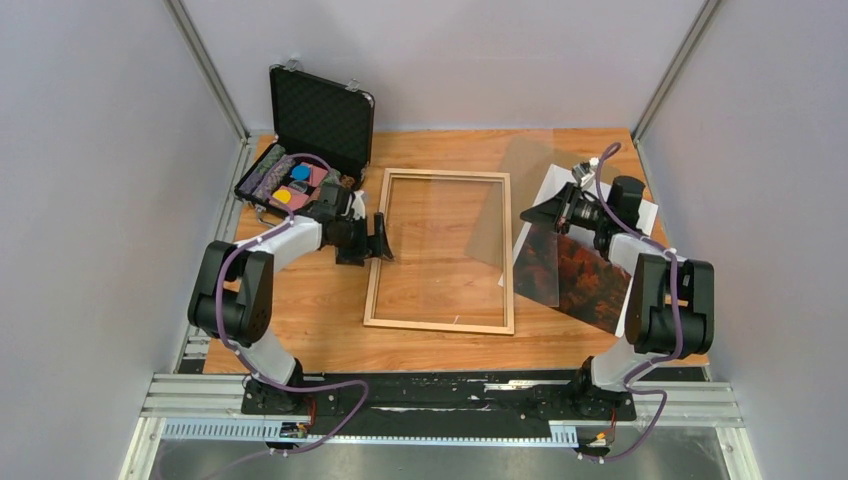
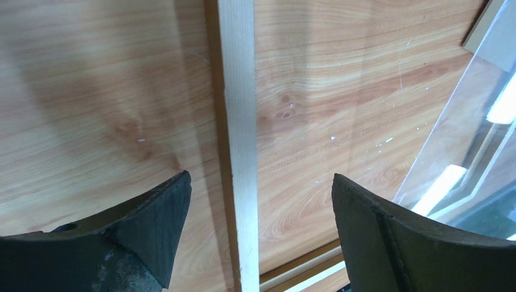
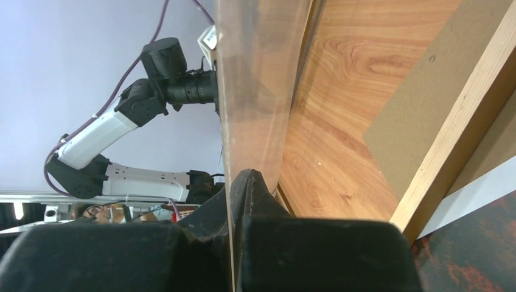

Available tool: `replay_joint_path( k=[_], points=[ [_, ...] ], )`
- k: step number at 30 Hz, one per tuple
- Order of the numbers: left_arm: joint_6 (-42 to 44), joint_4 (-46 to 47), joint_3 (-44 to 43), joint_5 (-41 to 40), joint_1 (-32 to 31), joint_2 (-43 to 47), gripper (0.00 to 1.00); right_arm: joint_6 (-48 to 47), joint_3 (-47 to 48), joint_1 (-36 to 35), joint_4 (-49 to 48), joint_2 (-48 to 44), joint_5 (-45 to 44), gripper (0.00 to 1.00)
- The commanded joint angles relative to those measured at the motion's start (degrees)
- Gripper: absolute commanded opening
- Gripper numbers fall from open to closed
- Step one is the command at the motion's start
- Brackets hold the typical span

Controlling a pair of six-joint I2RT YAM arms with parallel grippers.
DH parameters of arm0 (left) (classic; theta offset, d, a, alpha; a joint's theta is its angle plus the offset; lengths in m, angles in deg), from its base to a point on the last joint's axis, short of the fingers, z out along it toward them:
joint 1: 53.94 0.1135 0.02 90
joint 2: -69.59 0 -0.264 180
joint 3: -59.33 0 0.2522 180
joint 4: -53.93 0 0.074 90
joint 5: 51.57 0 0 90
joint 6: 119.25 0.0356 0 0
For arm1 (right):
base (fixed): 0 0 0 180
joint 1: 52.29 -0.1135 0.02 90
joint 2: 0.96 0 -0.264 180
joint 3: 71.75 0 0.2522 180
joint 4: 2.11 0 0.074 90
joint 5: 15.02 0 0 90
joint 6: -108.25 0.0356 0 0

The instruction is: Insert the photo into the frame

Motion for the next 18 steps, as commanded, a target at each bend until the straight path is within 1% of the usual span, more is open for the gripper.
replay_joint_path(
  k=[1,5,9,13,17,18],
  points=[
    [5.91,-3.32,-5.13,-5.83,1.46,6.05,0.94,8.37,-3.52,-1.22,-12.01,-1.91,-2.23,0.0],
    [11.44,-5.96,-8.62,-7.93,2.67,6.88,0.95,13.08,-4.92,-2.45,-17.9,-0.54,-2.84,0.0],
    [13.82,-7.28,-10.79,-8.22,3.44,5.71,0.95,16.87,-4.86,-5.13,-22.89,3.33,-2.84,0.0],
    [14.88,-6.06,-10.66,-6.85,4.17,5.3,0.95,21.96,-4.78,-8.27,-30.83,7.58,-2.62,0.0],
    [15.72,-5.39,-10.99,-5.64,5.04,4.77,0.95,22.26,-5.15,-9.49,-32.5,9.71,-4.63,0.0],
    [15.88,-5.17,-11.07,-5.67,5.36,4.56,0.94,21.94,-5.2,-11.11,-32.27,10.06,-5.1,0.0]
  ],
)
